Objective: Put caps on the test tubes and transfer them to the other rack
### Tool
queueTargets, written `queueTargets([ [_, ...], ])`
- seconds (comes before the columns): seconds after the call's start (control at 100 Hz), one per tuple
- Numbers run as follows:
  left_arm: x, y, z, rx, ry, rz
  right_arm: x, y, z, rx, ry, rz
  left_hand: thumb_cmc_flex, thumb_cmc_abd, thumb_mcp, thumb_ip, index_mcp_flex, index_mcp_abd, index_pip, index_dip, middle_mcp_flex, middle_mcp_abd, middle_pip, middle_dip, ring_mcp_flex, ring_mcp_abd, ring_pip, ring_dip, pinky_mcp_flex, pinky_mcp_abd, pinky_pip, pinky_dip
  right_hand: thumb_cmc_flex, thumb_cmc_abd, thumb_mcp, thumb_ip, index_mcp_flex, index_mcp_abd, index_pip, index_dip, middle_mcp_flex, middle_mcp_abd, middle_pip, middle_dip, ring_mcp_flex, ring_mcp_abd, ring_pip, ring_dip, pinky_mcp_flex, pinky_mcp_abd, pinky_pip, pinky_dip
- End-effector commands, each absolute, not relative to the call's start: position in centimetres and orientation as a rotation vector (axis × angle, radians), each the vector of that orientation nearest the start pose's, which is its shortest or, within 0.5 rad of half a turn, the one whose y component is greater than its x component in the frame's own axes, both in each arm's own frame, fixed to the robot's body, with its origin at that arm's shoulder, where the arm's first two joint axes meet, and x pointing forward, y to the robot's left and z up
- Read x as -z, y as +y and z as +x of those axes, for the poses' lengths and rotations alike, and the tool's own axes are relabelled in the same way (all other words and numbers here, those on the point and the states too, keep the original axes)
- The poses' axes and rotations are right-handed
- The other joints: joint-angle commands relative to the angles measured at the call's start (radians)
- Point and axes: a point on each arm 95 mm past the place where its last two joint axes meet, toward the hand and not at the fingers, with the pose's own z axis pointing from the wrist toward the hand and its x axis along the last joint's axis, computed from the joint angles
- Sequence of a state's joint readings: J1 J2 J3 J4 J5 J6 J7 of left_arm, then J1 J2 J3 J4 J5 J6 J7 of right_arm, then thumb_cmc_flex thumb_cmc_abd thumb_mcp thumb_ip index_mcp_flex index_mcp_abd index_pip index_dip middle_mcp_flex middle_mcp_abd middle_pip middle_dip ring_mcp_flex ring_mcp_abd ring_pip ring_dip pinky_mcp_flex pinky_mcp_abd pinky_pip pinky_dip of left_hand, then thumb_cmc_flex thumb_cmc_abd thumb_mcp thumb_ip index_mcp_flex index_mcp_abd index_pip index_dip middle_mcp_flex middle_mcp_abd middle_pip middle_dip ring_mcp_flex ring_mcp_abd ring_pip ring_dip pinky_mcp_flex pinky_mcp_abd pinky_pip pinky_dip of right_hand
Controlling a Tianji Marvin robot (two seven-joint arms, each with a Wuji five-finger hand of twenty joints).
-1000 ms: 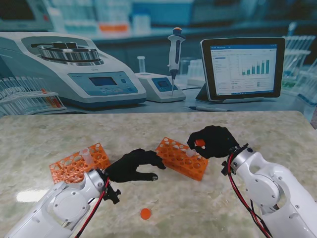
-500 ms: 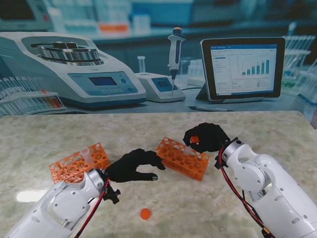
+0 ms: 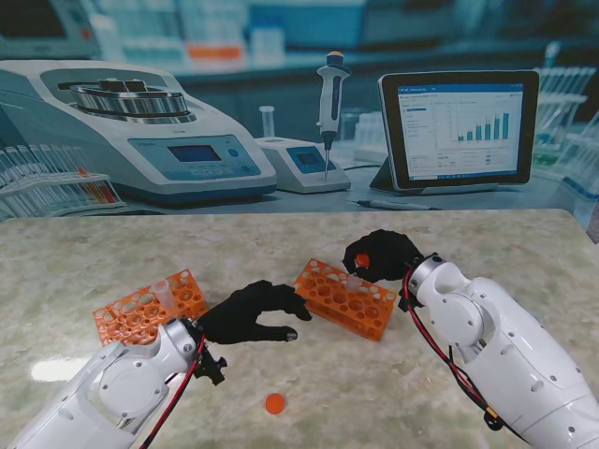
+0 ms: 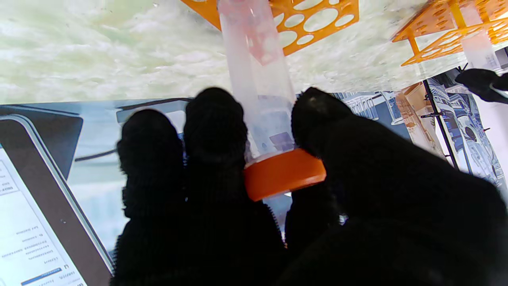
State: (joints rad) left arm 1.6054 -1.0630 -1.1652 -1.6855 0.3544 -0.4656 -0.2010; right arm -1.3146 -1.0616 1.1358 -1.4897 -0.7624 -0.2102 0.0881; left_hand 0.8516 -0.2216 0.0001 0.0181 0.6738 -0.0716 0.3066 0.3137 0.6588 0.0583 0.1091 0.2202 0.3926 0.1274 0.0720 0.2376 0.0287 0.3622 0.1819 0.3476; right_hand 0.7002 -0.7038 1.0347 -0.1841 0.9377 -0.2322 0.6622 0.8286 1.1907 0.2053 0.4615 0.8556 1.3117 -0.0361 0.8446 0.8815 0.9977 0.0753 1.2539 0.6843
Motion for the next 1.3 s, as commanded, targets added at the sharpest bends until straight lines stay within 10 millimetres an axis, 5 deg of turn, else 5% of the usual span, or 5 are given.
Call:
queueTargets([
  [0.0, 30.4, -5.7, 35.4, 2.296, 1.669, -1.425, 28.3, 1.3, 46.1, -1.711, 1.609, 1.201, 0.015, 0.024, -0.007, -0.031, 0.008, -0.019, 0.004, 0.003, -0.016, -0.013, -0.015, -0.02, -0.035, -0.013, -0.014, -0.01, -0.016, -0.013, -0.049, -0.032, 0.151, 0.104, 0.218, 0.117, 0.073, -0.022, 0.069, 0.035, 0.111, -0.263, 0.101, 0.014, -0.006, -0.005, 0.044, 0.0, 0.003, 0.007, 0.026, 0.029],
  [0.92, 30.3, -5.2, 35.3, 2.29, 1.659, -1.417, 30.1, 3.1, 46.6, -1.695, 1.657, 1.249, 0.015, 0.026, -0.008, -0.031, 0.008, -0.02, 0.004, 0.004, -0.014, -0.015, -0.014, -0.017, -0.034, -0.012, -0.013, -0.009, -0.017, -0.012, -0.053, -0.03, 0.155, 0.107, 0.211, 0.11, 0.069, -0.019, 0.069, 0.034, 0.104, -0.261, 0.099, 0.013, -0.008, 0.003, 0.037, -0.001, -0.003, 0.013, 0.022, 0.035],
  [1.09, 30.3, -5.1, 35.3, 2.287, 1.659, -1.414, 30.3, 3.2, 46.7, -1.69, 1.667, 1.252, 0.016, 0.026, -0.008, -0.031, 0.008, -0.021, 0.005, 0.004, -0.014, -0.013, -0.014, -0.017, -0.034, -0.011, -0.014, -0.009, -0.017, -0.012, -0.054, -0.03, 0.173, 0.108, 0.146, 0.077, 0.037, -0.007, 0.032, 0.013, 0.07, -0.247, 0.056, -0.027, -0.014, 0.021, -0.075, -0.044, -0.075, 0.049, -0.012, 0.041],
  [1.14, 30.3, -5.1, 35.3, 2.285, 1.659, -1.414, 30.3, 3.3, 46.7, -1.686, 1.676, 1.246, 0.017, 0.026, -0.007, -0.031, 0.008, -0.02, 0.005, 0.004, -0.013, -0.013, -0.014, -0.017, -0.034, -0.011, -0.013, -0.009, -0.017, -0.013, -0.054, -0.03, 0.172, 0.101, 0.084, 0.07, 0.017, -0.01, 0.01, -0.022, 0.05, -0.244, 0.025, -0.055, -0.038, 0.026, -0.129, -0.047, -0.122, 0.069, -0.032, 0.045],
  [1.29, 30.3, -5.1, 35.3, 2.281, 1.661, -1.413, 30.5, 3.3, 46.7, -1.67, 1.693, 1.23, 0.018, 0.025, -0.007, -0.031, 0.009, -0.019, 0.005, 0.004, -0.013, -0.013, -0.014, -0.017, -0.034, -0.01, -0.014, -0.009, -0.016, -0.012, -0.054, -0.029, 0.109, 0.073, -0.097, 0.031, -0.155, -0.039, 0.149, -0.282, -0.04, -0.228, -0.111, -0.114, -0.174, 0.078, -0.311, -0.088, -0.315, 0.127, -0.095, 0.046],
])
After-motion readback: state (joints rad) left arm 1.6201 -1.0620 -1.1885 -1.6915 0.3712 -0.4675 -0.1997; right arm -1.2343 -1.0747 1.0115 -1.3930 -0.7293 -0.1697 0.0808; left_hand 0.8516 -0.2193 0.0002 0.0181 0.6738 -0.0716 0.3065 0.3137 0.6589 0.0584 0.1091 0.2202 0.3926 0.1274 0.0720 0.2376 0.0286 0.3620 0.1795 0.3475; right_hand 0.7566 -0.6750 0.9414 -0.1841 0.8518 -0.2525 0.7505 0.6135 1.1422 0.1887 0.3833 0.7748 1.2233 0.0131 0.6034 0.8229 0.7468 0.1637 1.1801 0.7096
